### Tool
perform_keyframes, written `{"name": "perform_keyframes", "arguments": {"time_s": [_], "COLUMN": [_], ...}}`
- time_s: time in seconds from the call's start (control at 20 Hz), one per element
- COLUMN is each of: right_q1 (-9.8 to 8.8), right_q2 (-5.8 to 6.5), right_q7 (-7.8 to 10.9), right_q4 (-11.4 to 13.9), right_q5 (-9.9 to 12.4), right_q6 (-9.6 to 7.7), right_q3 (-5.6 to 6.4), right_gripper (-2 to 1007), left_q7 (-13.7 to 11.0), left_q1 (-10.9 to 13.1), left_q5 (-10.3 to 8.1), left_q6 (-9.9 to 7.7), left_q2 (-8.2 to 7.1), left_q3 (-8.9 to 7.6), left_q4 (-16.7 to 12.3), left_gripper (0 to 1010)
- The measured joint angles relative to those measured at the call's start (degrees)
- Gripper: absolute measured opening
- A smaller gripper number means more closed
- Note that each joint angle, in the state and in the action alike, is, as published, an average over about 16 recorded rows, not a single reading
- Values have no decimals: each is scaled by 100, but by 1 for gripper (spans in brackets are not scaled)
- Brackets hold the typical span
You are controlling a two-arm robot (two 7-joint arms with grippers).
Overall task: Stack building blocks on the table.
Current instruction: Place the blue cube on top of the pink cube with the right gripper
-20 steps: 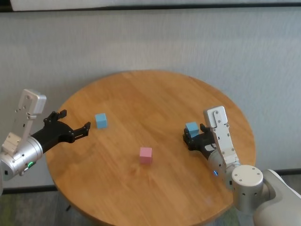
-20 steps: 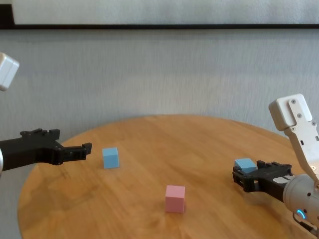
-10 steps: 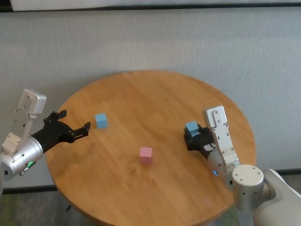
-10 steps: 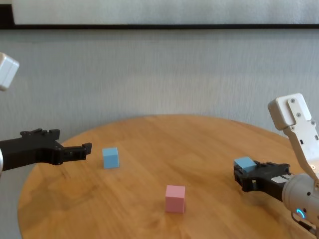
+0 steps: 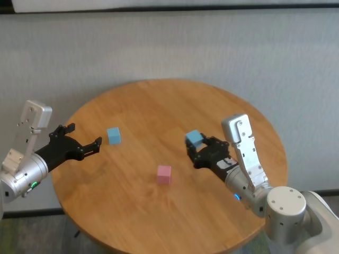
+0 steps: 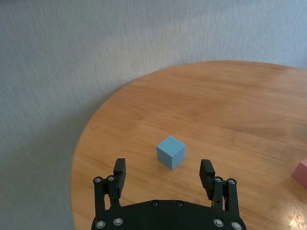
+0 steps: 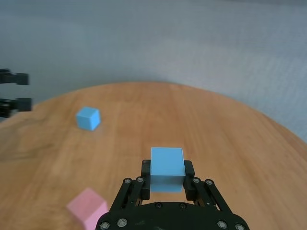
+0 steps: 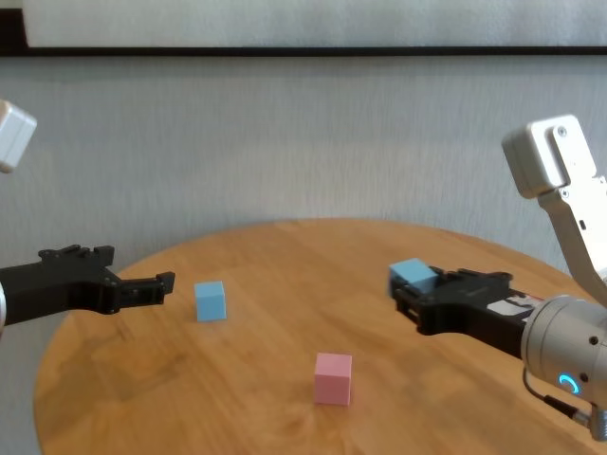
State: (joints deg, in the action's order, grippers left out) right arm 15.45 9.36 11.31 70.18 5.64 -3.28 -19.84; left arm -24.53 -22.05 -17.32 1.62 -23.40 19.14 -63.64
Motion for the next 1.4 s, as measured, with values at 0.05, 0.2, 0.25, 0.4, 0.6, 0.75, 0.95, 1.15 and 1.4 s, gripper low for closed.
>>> {"name": "perform_keyframes", "arguments": {"time_s": [0.05, 0.2, 0.25, 0.4, 0.6, 0.75, 0.95, 1.15, 1.4], "right_q1": [-55, -192, -228, -300, -333, -335, -324, -292, -241], "right_q2": [24, 89, 108, 157, 201, 215, 220, 203, 170], "right_q7": [77, 284, 345, 501, 641, 702, 762, 788, 794], "right_q4": [126, 429, 505, 644, 683, 652, 580, 496, 394], "right_q5": [11, 31, 34, 29, 9, -7, -35, -60, -98], "right_q6": [-33, -121, -146, -202, -237, -232, -187, -124, -49], "right_q3": [-15, -73, -95, -166, -258, -315, -389, -442, -492], "right_gripper": [362, 362, 362, 362, 362, 362, 362, 362, 362], "left_q7": [0, 0, 0, 0, 0, 0, 0, 0, 0], "left_q1": [0, 0, 0, 0, 0, 0, 0, 0, 0], "left_q5": [0, 0, 0, 0, 0, 0, 0, 0, 0], "left_q6": [0, 0, 0, 0, 0, 0, 0, 0, 0], "left_q2": [0, 0, 0, 0, 0, 0, 0, 0, 0], "left_q3": [0, 0, 0, 0, 0, 0, 0, 0, 0], "left_q4": [0, 0, 0, 0, 0, 0, 0, 0, 0], "left_gripper": [1000, 1000, 1000, 1000, 1000, 1000, 1000, 1000, 1000]}}
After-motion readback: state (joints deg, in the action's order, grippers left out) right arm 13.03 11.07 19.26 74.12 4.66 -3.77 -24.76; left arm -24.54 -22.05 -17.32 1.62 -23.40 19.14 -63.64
